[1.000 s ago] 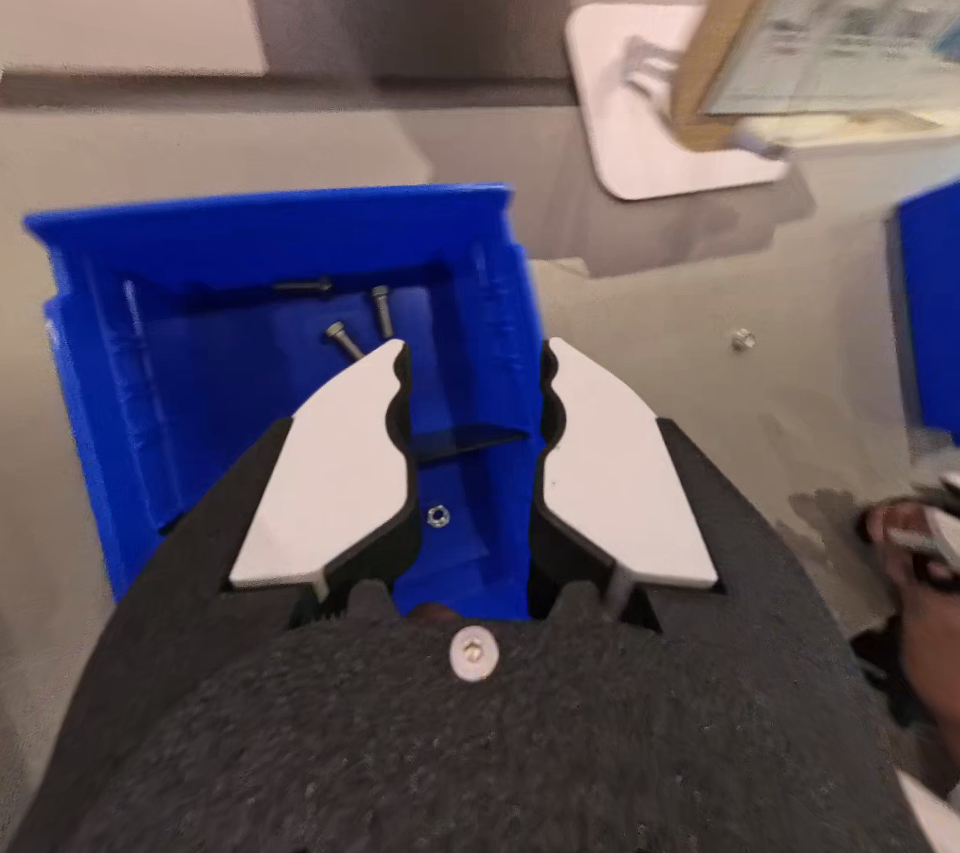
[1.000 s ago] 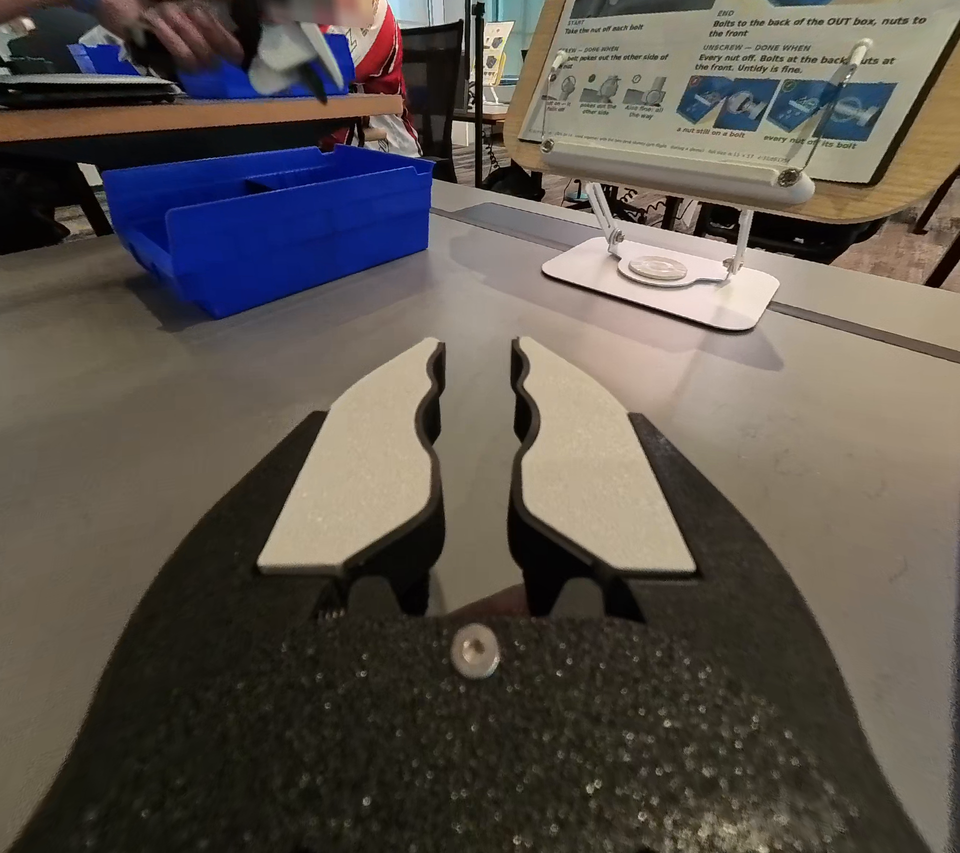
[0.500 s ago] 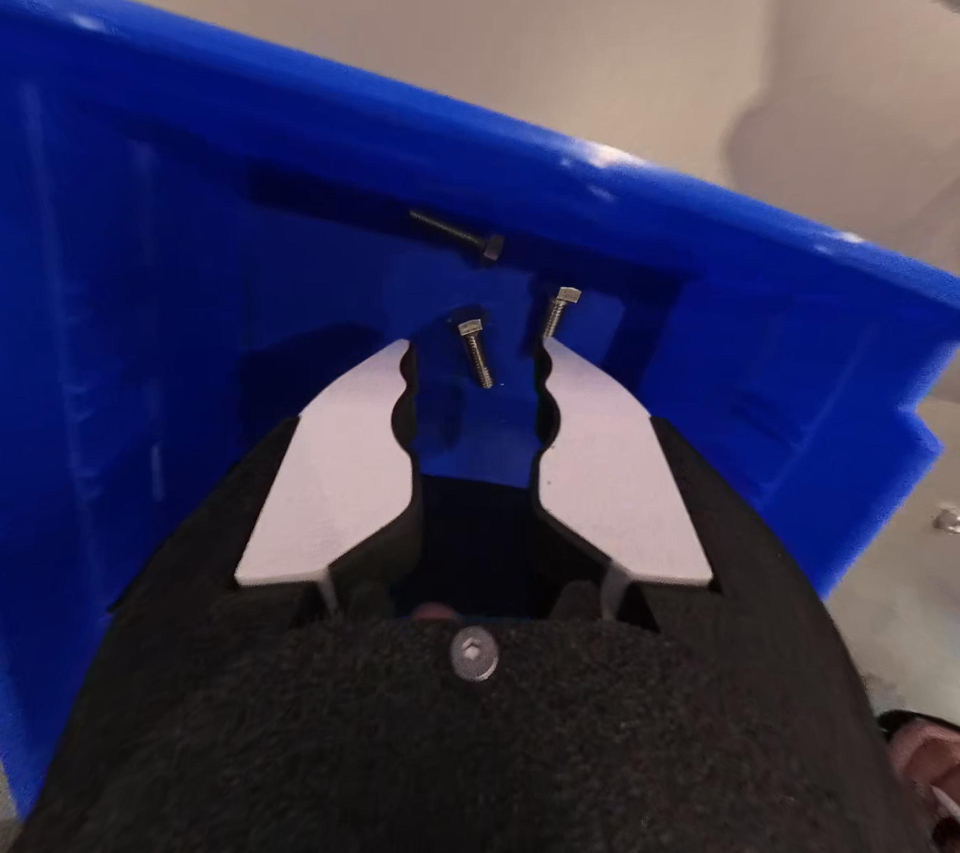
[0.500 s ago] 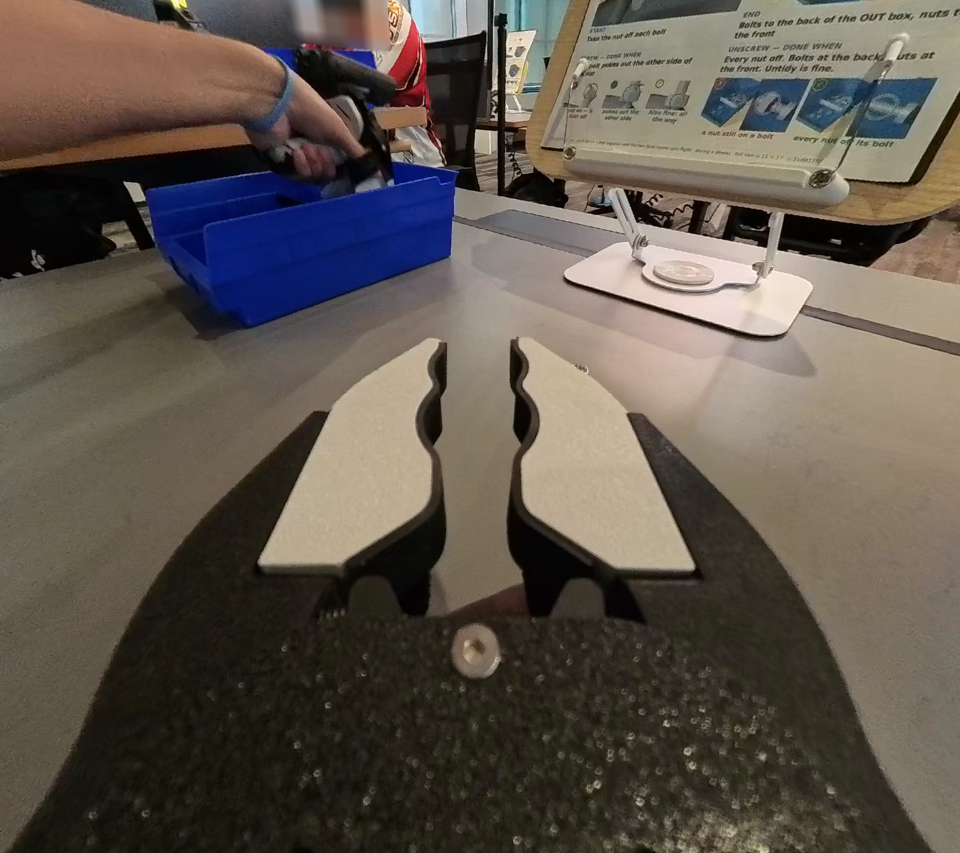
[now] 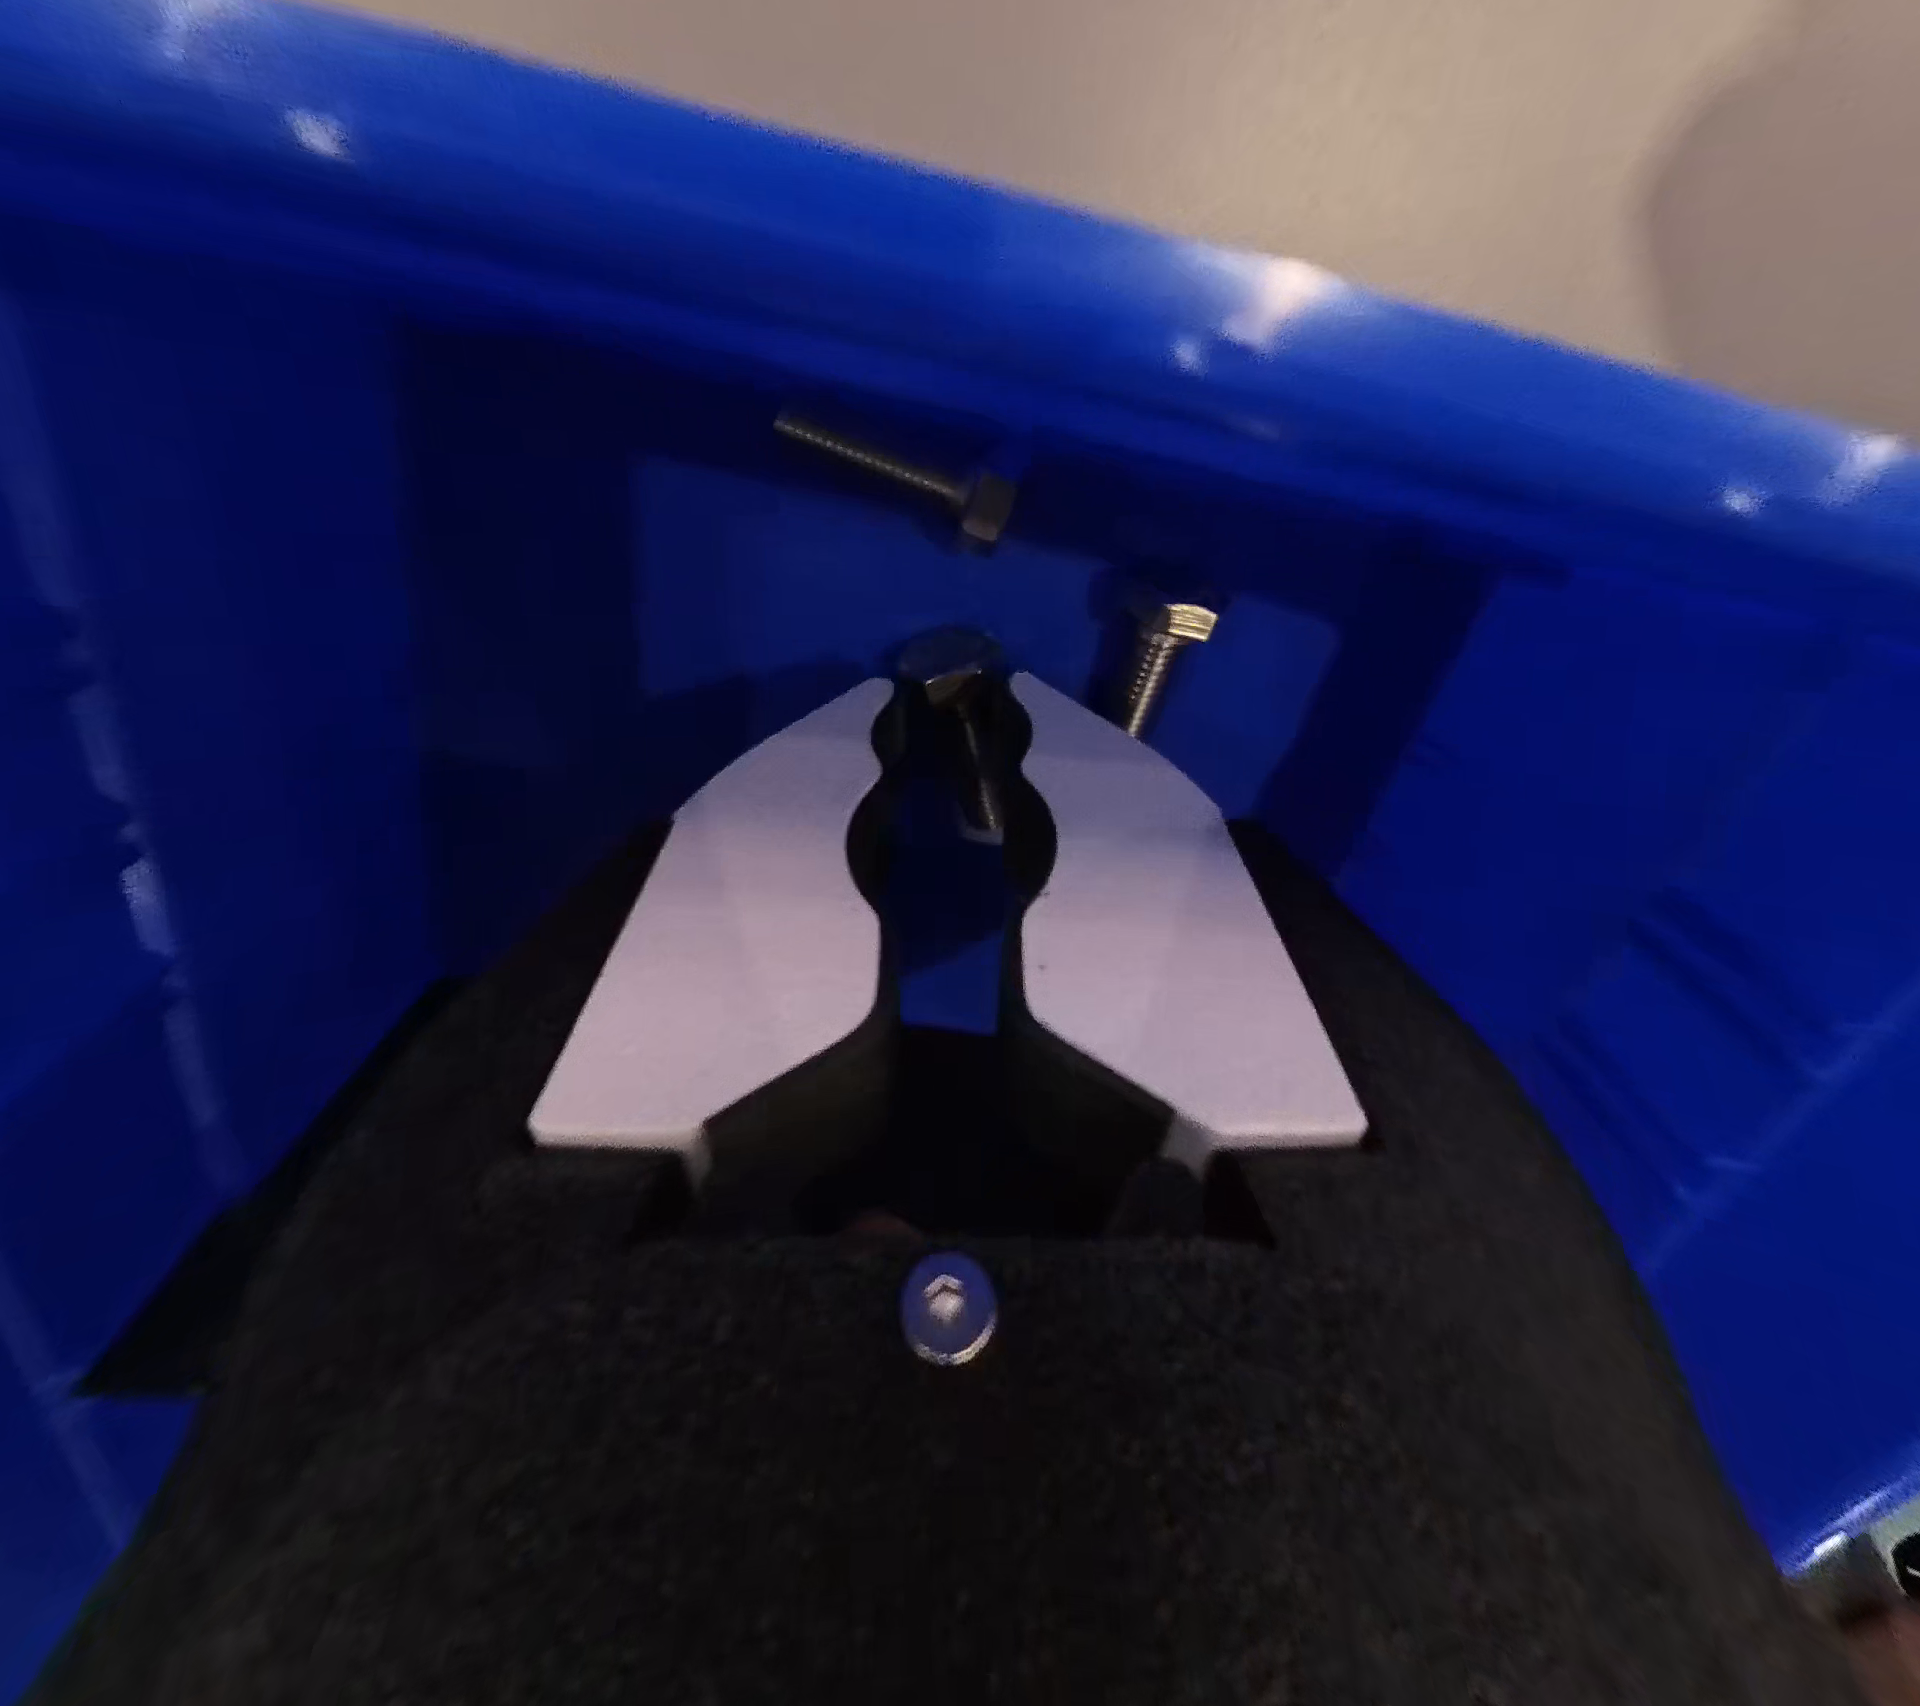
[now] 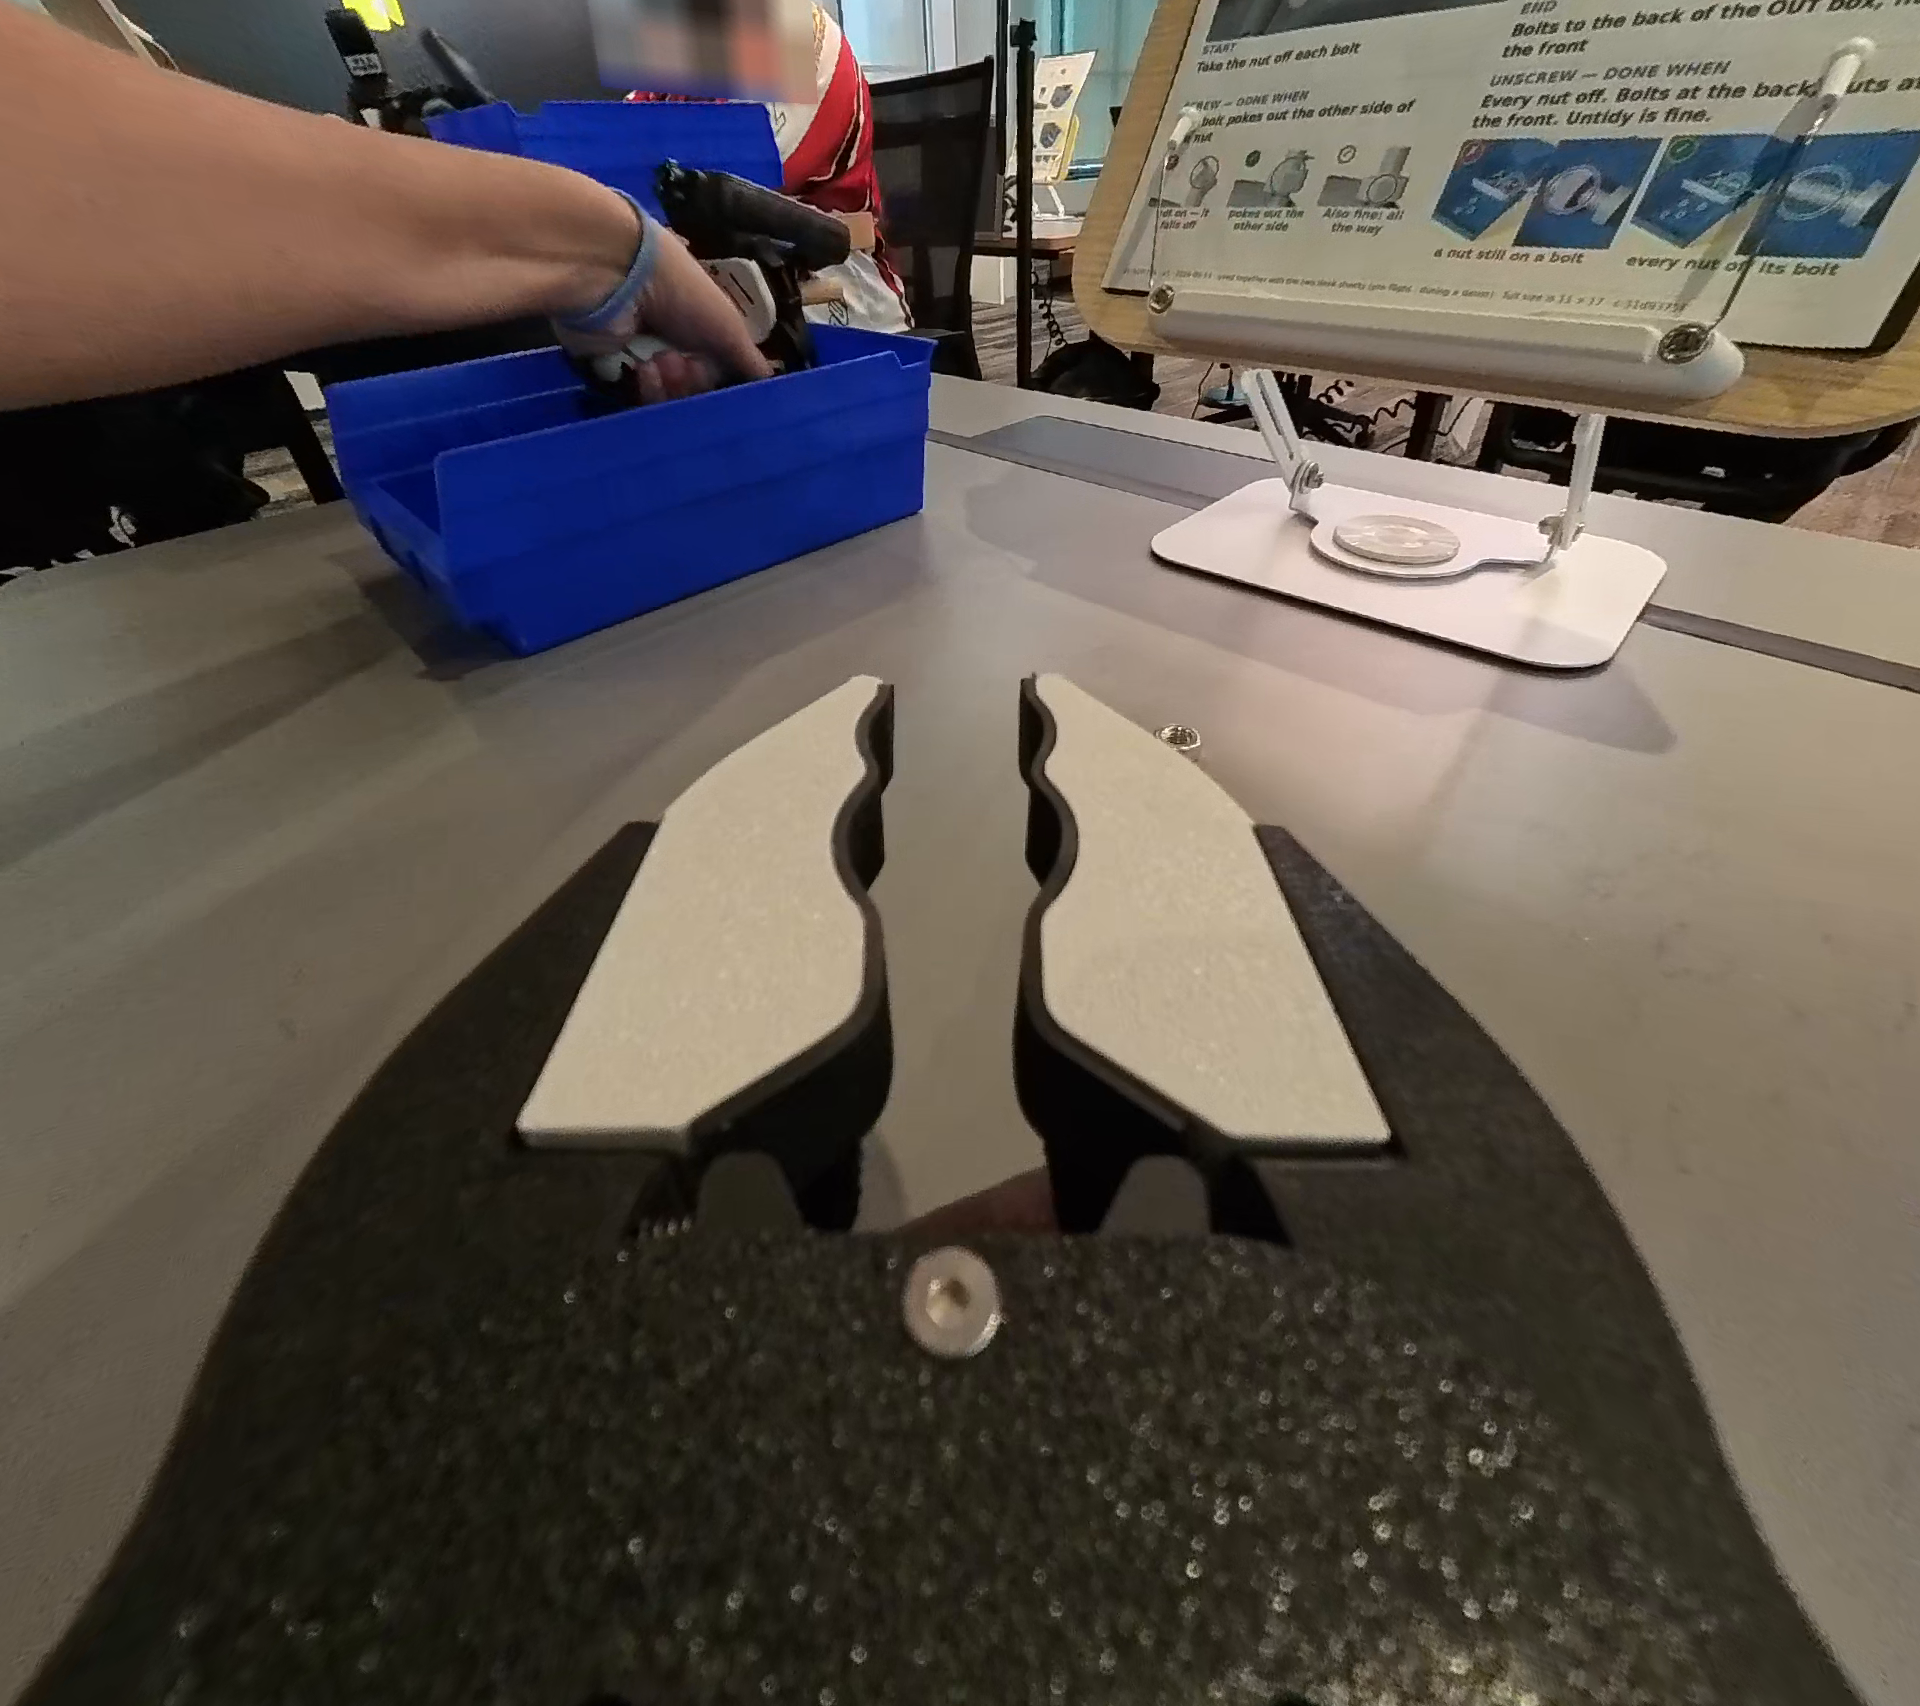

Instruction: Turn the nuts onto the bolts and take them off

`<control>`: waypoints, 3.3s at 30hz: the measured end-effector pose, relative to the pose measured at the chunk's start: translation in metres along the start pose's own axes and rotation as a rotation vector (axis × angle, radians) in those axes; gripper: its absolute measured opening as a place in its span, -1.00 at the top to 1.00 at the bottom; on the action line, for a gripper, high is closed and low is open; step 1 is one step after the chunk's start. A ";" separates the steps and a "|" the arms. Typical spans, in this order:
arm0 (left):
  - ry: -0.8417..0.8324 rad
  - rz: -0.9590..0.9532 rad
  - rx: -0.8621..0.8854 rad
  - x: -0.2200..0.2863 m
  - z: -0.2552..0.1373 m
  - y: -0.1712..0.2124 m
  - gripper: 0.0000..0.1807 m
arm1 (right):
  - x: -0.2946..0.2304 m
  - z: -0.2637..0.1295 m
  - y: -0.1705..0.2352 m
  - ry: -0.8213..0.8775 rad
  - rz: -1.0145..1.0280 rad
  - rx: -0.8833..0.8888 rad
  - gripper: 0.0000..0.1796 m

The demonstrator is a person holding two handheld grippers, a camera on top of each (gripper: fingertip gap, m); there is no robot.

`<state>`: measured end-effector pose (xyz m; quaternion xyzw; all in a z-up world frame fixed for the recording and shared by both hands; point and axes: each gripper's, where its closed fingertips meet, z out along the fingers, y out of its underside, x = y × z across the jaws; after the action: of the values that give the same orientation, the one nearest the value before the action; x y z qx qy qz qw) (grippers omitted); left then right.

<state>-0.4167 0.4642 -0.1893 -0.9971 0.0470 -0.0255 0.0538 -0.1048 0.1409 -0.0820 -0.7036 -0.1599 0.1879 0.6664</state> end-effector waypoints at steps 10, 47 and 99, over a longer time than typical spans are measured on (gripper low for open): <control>0.051 0.147 0.160 0.003 -0.086 -0.011 0.83 | 0.003 0.000 0.000 0.010 -0.001 -0.001 0.75; 1.382 1.152 0.956 0.310 -0.173 0.253 0.90 | 0.002 0.002 0.007 0.027 -0.080 -0.037 0.77; 1.568 1.188 0.767 0.319 -0.183 0.298 0.59 | -0.048 -0.007 -0.010 -0.395 0.150 0.019 0.89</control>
<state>-0.1366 0.1192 -0.0258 -0.4349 0.5381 -0.6454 0.3237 -0.1436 0.1126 -0.0693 -0.6566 -0.2325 0.3727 0.6131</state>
